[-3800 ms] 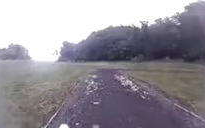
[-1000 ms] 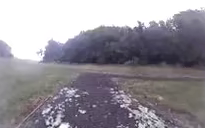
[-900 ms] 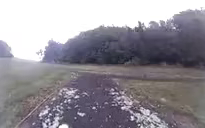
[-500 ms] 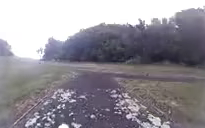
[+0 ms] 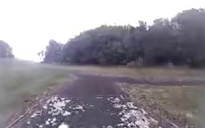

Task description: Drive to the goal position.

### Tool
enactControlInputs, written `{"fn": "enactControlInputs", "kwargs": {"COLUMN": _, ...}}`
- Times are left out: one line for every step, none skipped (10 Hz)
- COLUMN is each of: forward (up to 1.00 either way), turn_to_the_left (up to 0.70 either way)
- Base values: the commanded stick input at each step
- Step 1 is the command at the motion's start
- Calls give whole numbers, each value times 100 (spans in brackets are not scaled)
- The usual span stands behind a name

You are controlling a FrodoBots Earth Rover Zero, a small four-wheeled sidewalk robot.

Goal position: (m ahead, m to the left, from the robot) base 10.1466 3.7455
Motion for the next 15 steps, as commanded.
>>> {"fn": "enactControlInputs", "kwargs": {"forward": 70, "turn_to_the_left": 35}}
{"fn": "enactControlInputs", "kwargs": {"forward": 70, "turn_to_the_left": 22}}
{"fn": "enactControlInputs", "kwargs": {"forward": 70, "turn_to_the_left": 6}}
{"fn": "enactControlInputs", "kwargs": {"forward": 70, "turn_to_the_left": 0}}
{"fn": "enactControlInputs", "kwargs": {"forward": 70, "turn_to_the_left": 0}}
{"fn": "enactControlInputs", "kwargs": {"forward": 70, "turn_to_the_left": 0}}
{"fn": "enactControlInputs", "kwargs": {"forward": 70, "turn_to_the_left": 0}}
{"fn": "enactControlInputs", "kwargs": {"forward": 70, "turn_to_the_left": 0}}
{"fn": "enactControlInputs", "kwargs": {"forward": 70, "turn_to_the_left": 0}}
{"fn": "enactControlInputs", "kwargs": {"forward": 70, "turn_to_the_left": 0}}
{"fn": "enactControlInputs", "kwargs": {"forward": 70, "turn_to_the_left": 0}}
{"fn": "enactControlInputs", "kwargs": {"forward": 70, "turn_to_the_left": 0}}
{"fn": "enactControlInputs", "kwargs": {"forward": 70, "turn_to_the_left": 0}}
{"fn": "enactControlInputs", "kwargs": {"forward": 70, "turn_to_the_left": 0}}
{"fn": "enactControlInputs", "kwargs": {"forward": 70, "turn_to_the_left": 0}}
